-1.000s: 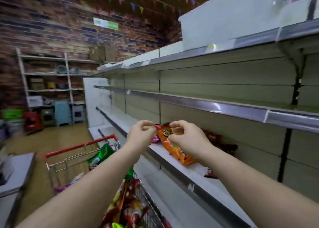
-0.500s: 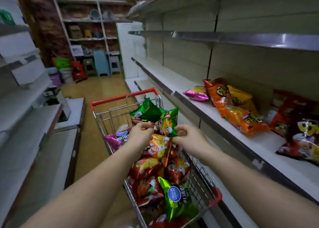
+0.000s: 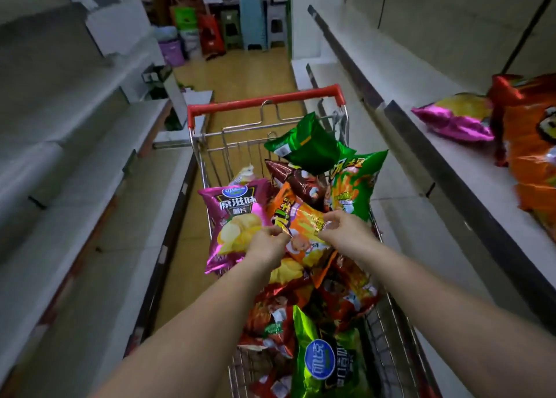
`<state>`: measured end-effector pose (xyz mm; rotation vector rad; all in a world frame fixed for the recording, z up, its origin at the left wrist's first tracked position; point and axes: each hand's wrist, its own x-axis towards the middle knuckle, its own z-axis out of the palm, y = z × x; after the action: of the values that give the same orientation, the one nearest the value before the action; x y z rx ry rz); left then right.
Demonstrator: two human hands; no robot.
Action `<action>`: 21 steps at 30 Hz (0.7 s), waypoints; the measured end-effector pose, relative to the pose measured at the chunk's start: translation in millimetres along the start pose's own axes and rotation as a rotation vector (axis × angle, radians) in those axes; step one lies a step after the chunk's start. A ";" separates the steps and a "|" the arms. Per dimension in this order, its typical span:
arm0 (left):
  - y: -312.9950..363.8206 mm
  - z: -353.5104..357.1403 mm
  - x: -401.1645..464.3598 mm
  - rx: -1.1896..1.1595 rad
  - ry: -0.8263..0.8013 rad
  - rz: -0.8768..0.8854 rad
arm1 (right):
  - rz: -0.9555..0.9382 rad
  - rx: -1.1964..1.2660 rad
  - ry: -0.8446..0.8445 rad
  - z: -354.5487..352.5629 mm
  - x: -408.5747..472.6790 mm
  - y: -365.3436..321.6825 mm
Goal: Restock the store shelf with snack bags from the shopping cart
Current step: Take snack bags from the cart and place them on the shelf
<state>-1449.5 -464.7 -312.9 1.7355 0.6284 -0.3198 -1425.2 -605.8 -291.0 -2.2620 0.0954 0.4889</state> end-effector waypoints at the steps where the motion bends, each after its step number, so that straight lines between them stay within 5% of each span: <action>1: -1.0 3.7 8.4 -0.004 0.014 -0.021 | -0.006 -0.027 -0.005 1.7 12.0 1.0; 9: -15.0 28.0 56.3 -0.027 -0.082 -0.312 | -0.095 -0.260 0.003 25.8 83.8 11.7; 21: -24.5 53.1 89.2 -0.210 0.076 -0.398 | -0.069 -0.366 0.003 42.1 109.9 23.0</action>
<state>-1384.4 -490.5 -393.4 1.4206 1.0293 -0.4482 -1342.2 -580.9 -373.9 -2.6130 -0.0777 0.4986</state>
